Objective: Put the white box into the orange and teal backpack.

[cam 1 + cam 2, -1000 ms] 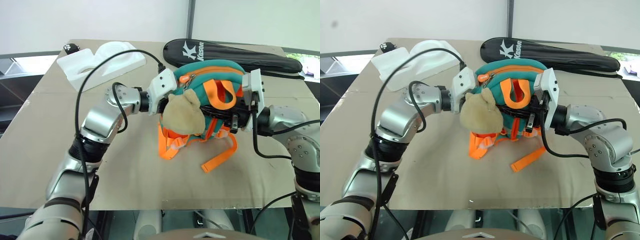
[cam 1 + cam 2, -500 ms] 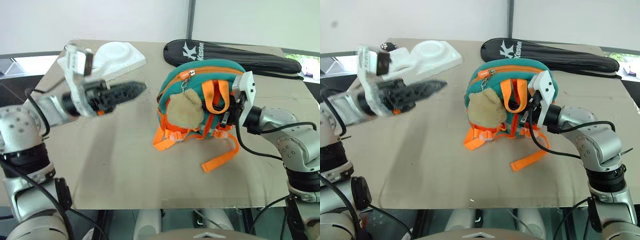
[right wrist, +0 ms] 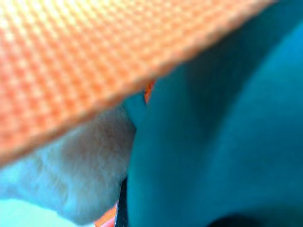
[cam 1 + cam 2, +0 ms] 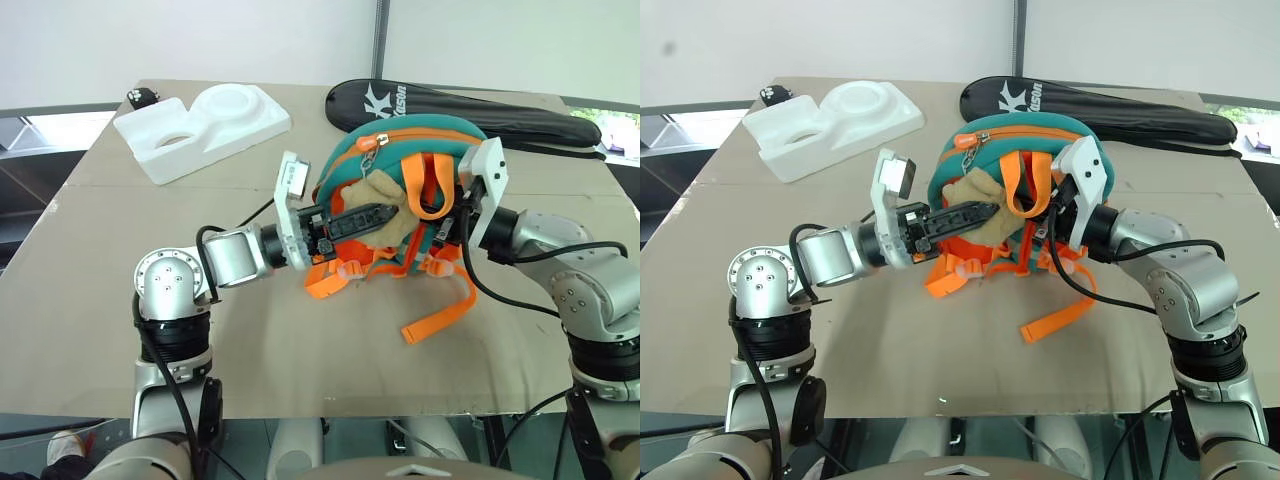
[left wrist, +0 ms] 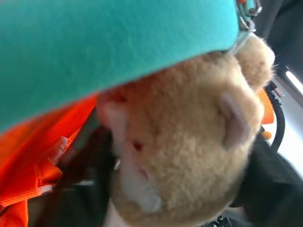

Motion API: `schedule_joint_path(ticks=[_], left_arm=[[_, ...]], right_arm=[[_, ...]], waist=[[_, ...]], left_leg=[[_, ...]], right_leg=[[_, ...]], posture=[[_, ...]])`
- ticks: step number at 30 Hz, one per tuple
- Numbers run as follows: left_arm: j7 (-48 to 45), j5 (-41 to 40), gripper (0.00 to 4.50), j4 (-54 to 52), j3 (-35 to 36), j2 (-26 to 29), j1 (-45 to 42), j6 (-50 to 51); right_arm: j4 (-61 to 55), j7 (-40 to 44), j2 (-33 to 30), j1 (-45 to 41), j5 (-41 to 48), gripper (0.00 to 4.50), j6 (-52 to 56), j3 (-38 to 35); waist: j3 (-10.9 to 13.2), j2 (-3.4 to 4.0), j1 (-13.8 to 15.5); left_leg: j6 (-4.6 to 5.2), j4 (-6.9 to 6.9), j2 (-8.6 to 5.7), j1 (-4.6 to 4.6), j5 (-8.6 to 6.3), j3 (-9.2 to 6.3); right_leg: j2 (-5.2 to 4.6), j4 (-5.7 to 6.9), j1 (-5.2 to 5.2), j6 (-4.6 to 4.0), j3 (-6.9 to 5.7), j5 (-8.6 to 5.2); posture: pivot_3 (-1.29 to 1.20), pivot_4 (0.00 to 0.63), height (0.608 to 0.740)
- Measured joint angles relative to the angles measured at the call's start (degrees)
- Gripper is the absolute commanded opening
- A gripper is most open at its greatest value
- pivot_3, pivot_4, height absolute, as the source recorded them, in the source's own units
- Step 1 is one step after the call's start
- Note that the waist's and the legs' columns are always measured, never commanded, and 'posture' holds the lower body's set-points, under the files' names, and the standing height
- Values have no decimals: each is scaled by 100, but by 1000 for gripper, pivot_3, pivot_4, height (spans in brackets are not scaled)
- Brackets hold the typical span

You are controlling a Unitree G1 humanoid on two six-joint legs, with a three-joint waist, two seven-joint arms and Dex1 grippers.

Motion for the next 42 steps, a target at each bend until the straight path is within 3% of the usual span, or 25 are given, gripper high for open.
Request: schedule_joint_path(ticks=[4, 6, 14, 18, 21, 22, 28, 33, 37, 42], left_arm=[[-131, -185, 895, 0, 11, 399, 1, 0], [-501, -242, 498, -1, 157, 973, -12, 20], [-903, -703, 458, 471, 810, 2209, 37, 2], [-893, -609, 455, 645, 1041, 2275, 762, -96], [-893, 249, 430, 753, 984, 2242, 1892, -319], [-877, 627, 421, 796, 869, 1990, 2157, -461], [-621, 1723, 405, 685, 551, 1297, 1901, -1240], [-1024, 2885, 401, 333, 51, 692, 1675, -2133], [-1693, 3975, 383, 54, -212, 876, 1605, -2934], [-2522, 4722, 2755, -14, -377, 1020, 1671, -3514]], right_arm=[[-36, -152, 12, 9, 68, 0, 48, -19], [-39, -294, 31, 14, 107, 0, 95, -99], [76, -859, 309, -109, 408, 0, 260, -510], [284, -1310, 588, -274, 599, 0, 337, -732], [579, -1839, 792, -473, 684, 0, 382, -964], [690, -1993, 817, -507, 729, 0, 415, -971], [872, -2299, 790, -558, 838, 0, 430, -1009], [417, -2065, 200, -165, 702, 0, 407, -1000], [193, -1499, -191, 401, 448, 1421, 154, -905], [72, -701, -705, 1083, 165, 3969, -241, -797]], waist=[[0, 0, -2], [0, 0, -9], [2, 3, -31], [2, 4, -58], [-1, 13, -66], [-1, 9, -35], [-5, 0, 110], [-6, 1, 132], [-6, 3, 81], [-4, 9, 93]], left_leg=[[0, 1, -1, 0, 0, 2], [0, 0, -1, 0, 0, 2], [0, -10, 0, -1, 0, 10], [-1, -21, 3, 0, 0, 15], [-1, -32, 3, 7, 0, 30], [-1, -31, 4, 3, 0, 28], [-1, -9, 1, -2, 0, 29], [0, -11, -4, -8, -1, 28], [0, -25, 0, -1, -1, 28], [0, -24, 1, -4, -1, 29]], right_leg=[[-1, -1, 0, 0, 1, 0], [0, -1, -1, 0, 0, 0], [-3, -5, -9, 0, 3, -1], [-4, -9, -14, -1, 6, -1], [-7, -9, -17, -2, 18, -2], [-7, -11, -20, -4, 13, -2], [-13, -14, -10, -24, 11, -11], [-14, -16, -11, -14, 9, -7], [-4, -19, -13, -6, 14, -2], [-6, -21, -14, -8, 14, -5]], posture=[[0, 150, 740], [0, 150, 740], [0, 150, 740], [0, 150, 740], [0, 150, 740], [0, 150, 740], [0, 150, 740], [0, 150, 740], [0, 150, 740], [0, 150, 740]])
